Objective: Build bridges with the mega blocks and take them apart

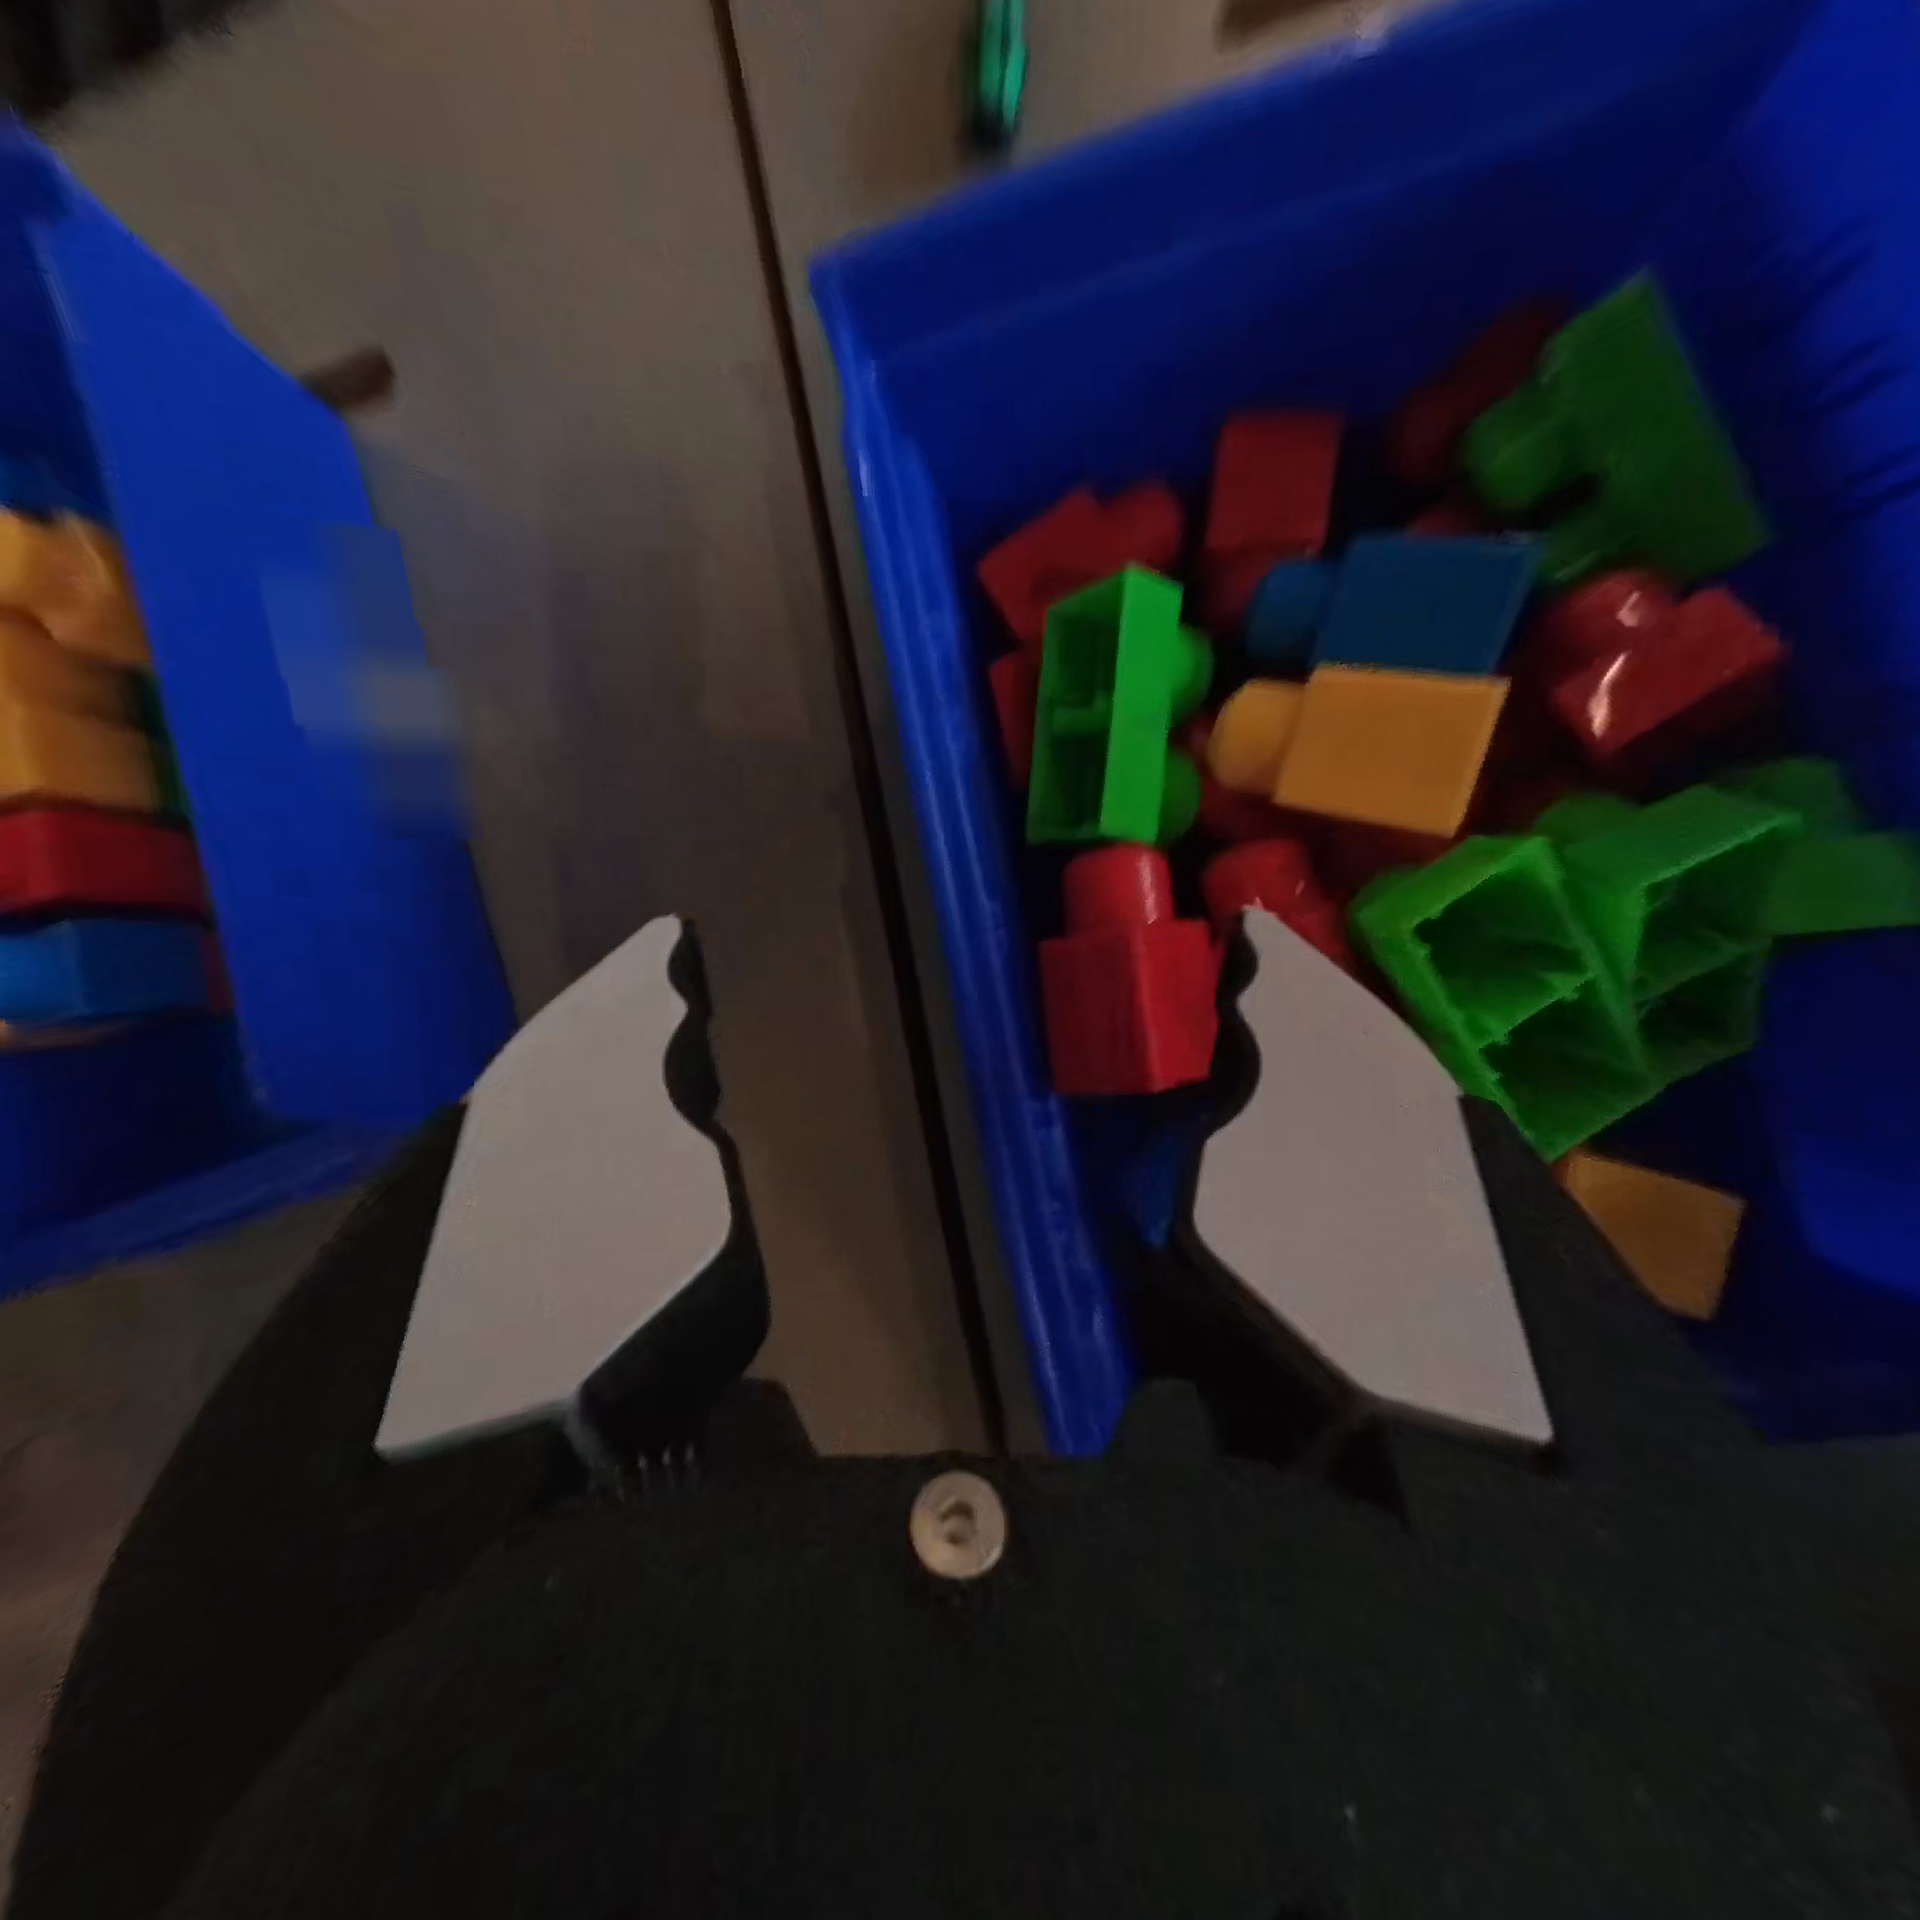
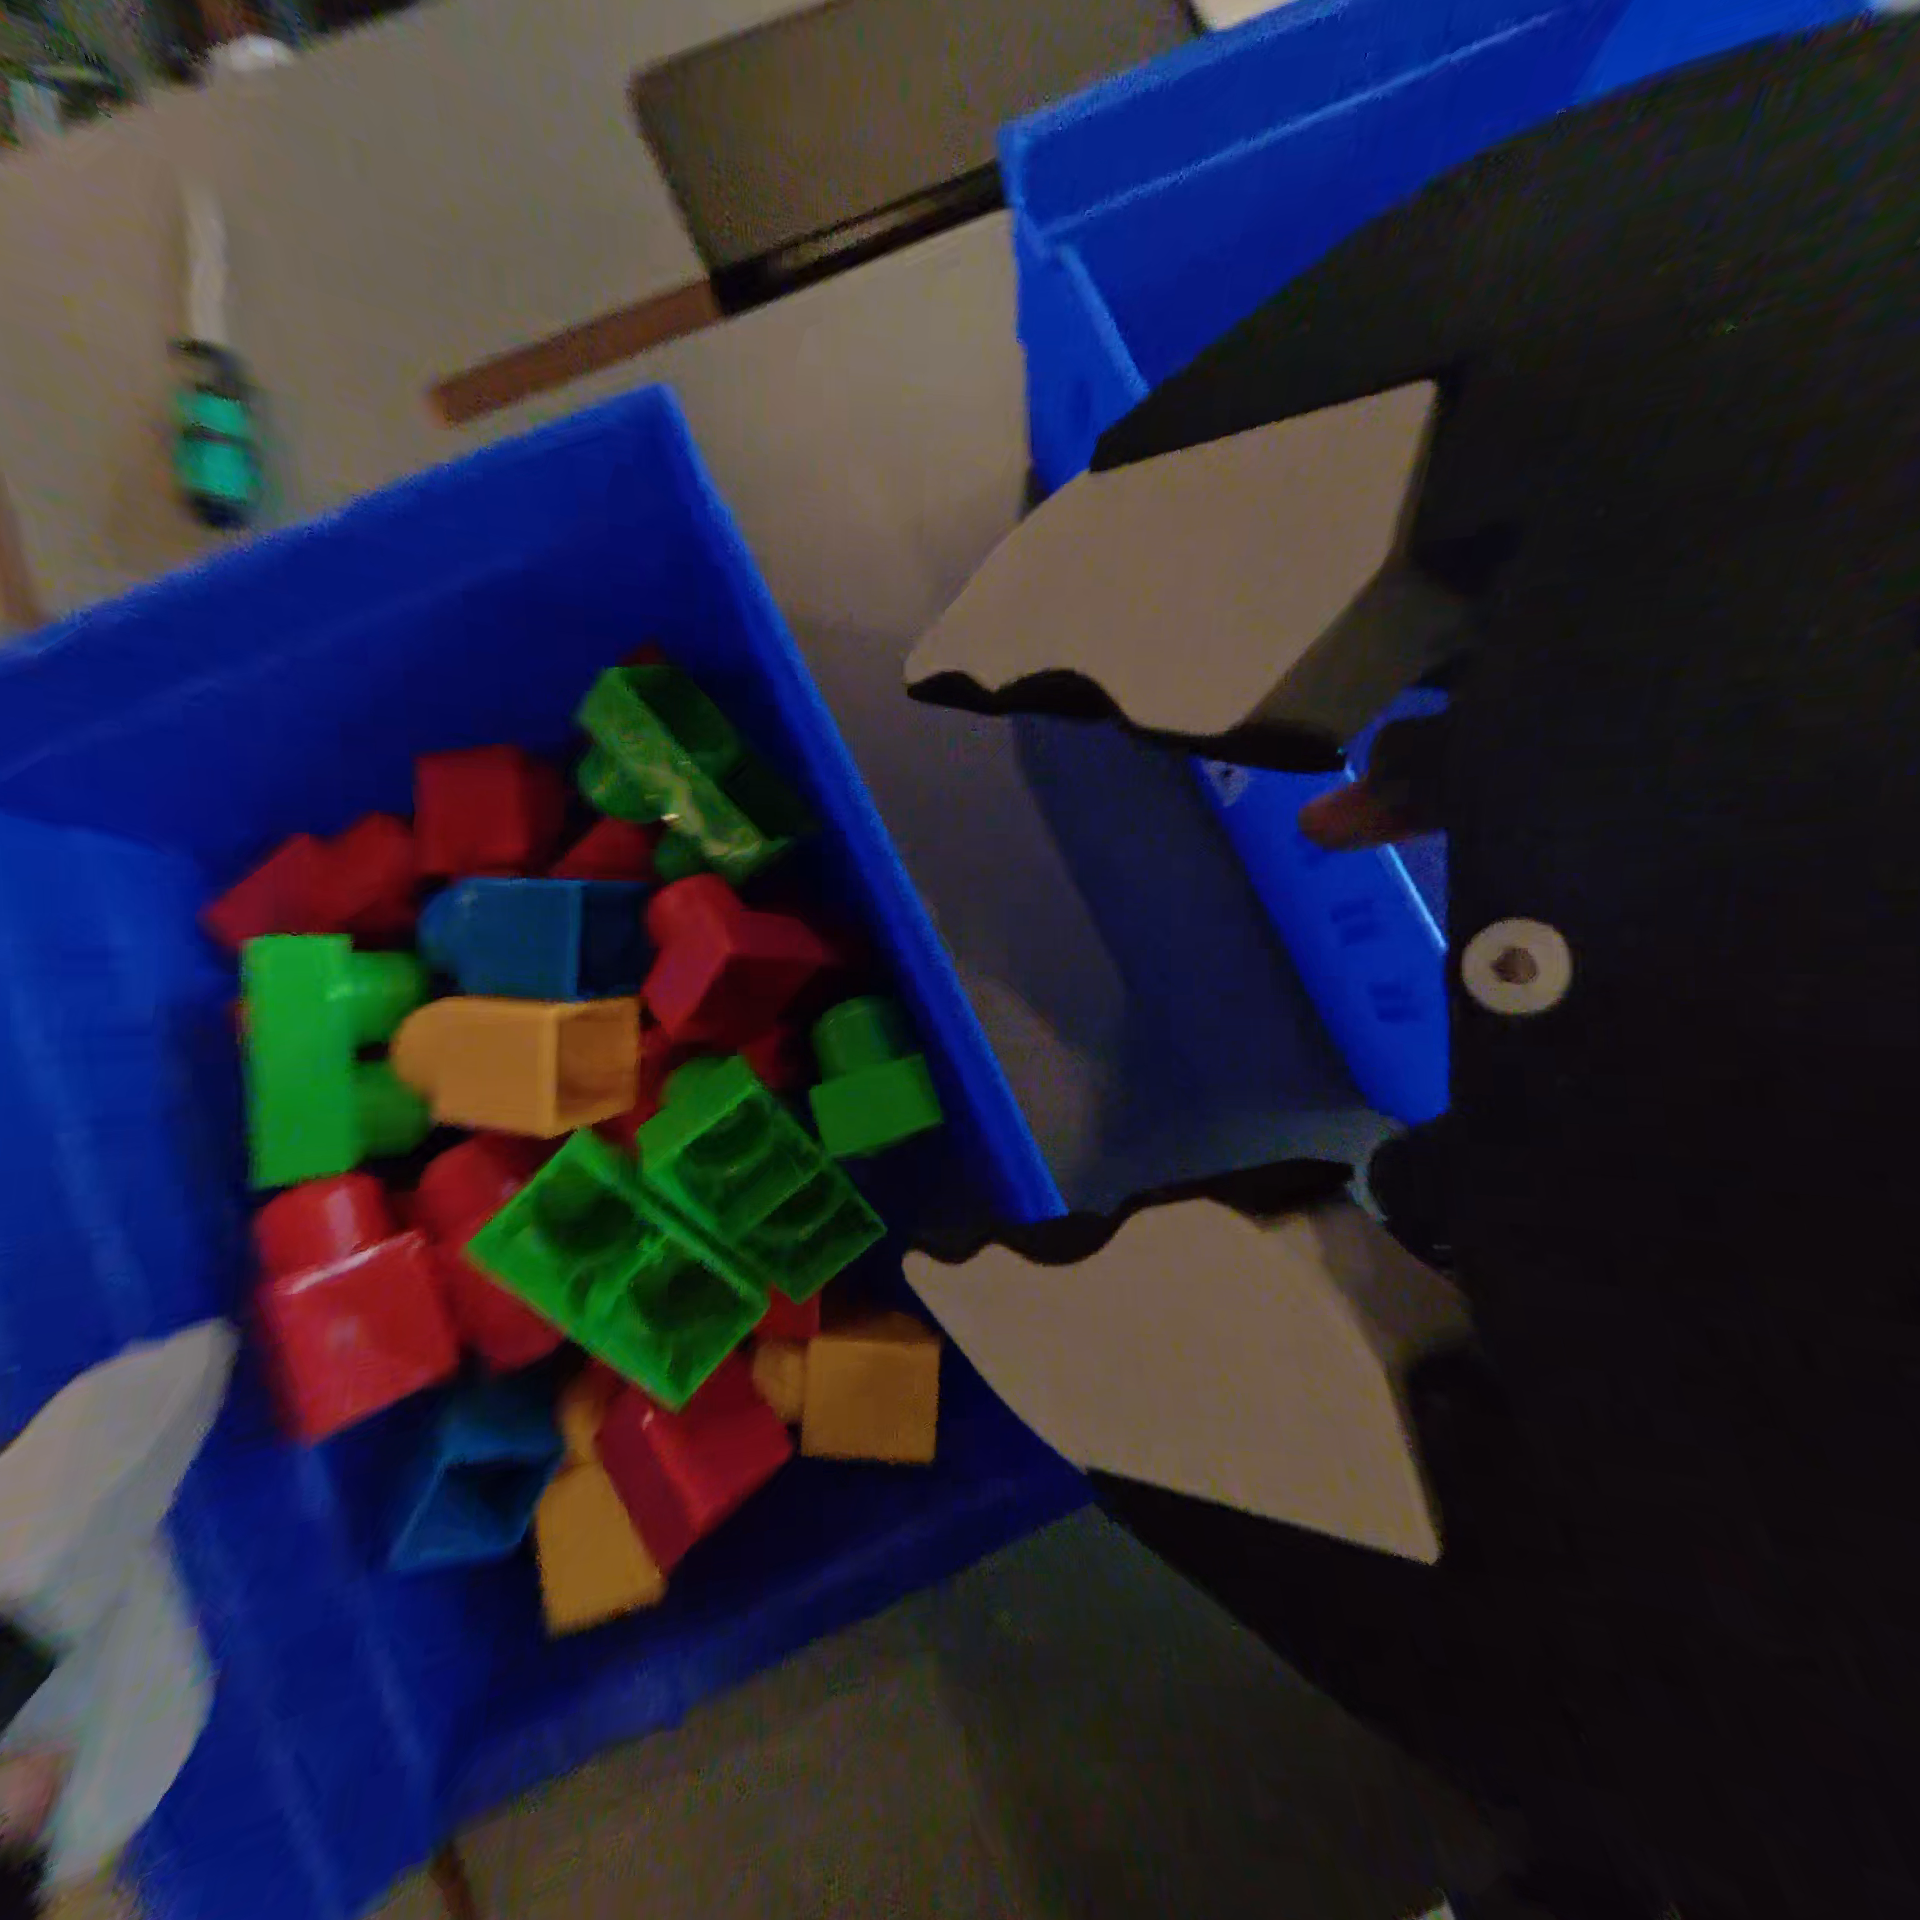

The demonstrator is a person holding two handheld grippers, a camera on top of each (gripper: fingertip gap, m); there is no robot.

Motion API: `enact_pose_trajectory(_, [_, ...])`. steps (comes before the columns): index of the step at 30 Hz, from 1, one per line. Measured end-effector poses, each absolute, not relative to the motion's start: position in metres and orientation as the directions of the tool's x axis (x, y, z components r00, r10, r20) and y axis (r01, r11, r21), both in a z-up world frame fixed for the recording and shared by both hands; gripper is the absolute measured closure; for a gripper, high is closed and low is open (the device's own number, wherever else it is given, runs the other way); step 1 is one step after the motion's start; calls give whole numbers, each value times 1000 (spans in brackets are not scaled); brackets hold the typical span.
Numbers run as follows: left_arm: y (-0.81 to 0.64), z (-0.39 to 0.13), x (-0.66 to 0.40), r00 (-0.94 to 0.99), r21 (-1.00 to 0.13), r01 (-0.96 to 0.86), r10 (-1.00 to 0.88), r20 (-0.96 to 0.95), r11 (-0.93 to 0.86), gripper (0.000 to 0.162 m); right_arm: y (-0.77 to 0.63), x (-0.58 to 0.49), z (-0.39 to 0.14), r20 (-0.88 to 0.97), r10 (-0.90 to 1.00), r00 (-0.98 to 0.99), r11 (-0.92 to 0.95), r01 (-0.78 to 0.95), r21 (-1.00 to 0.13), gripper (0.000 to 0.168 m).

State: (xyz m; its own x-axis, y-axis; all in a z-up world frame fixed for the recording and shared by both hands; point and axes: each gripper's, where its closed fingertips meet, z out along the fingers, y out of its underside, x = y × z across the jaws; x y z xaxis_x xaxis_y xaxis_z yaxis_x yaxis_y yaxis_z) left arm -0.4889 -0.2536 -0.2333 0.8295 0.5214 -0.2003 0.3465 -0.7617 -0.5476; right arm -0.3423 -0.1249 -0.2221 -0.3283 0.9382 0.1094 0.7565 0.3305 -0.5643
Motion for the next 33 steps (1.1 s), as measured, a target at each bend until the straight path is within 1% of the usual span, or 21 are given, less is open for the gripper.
enact_pose_trajectory(1, [-249, -224, -488, 823, -617, 315, 532, -202, -721, 63, -129, -341, -211, 101, 931, -351, 335, 711, -619, 72])
enact_pose_trajectory(3, [-248, -208, -485, 799, -701, 280, 564, -208, -656, 61, -131, -335, -192, 88, 926, -368, 323, 646, -692, 72])
enact_pose_trajectory(6, [-241, -194, -467, 815, -761, 216, 542, -204, -612, 67, -124, -324, -166, 97, 924, -370, 310, 572, -759, 76])
enact_pose_trajectory(10, [-227, -167, -437, 796, -834, 117, 553, -247, -540, 72, -112, -296, -138, 140, 900, -413, 340, 464, -818, 93])
enact_pose_trajectory(14, [-198, -140, -390, 812, -905, 2, 528, -247, -426, 84, -82, -261, -119, 158, 903, -399, 328, 402, -855, 98])
enact_pose_trajectory(17, [-181, -129, -361, 803, -920, -64, 528, -277, -387, 87, -52, -235, -112, 167, 919, -356, 305, 378, -874, 96])
enact_pose_trajectory(18, [-175, -128, -351, 807, -920, -80, 518, -286, -384, 86, -41, -227, -112, 178, 924, -337, 305, 374, -876, 92])
enact_pose_trajectory(20, [-159, -130, -329, 830, -919, -98, 479, -287, -381, 88, -15, -208, -117, 202, 938, -282, 306, 400, -864, 90])
enact_pose_trajectory(22, [-142, -130, -306, 858, -932, -95, 445, -255, -351, 91, 12, -189, -122, 215, 952, -217, 290, 422, -859, 88])
enact_pose_trajectory(26, [-100, -142, -257, 944, -949, -28, 305, -129, -313, 93, 59, -150, -143, 155, 984, -93, 181, 480, -859, 82])
enact_pose_trajectory(28, [-81, -159, -243, 960, -933, -2, 260, -102, -361, 91, 79, -134, -161, 129, 991, -44, 133, 510, -850, 79])
enact_pose_trajectory(31, [-71, -189, -255, 937, -876, 13, 313, -158, -481, 89, 95, -120, -185, 23, 1000, 15, 12, 512, -859, 78])
enact_pose_trajectory(33, [-67, -203, -261, 936, -854, 75, 332, -118, -514, 91, 100, -117, -200, -45, 998, 44, -61, 515, -855, 77])
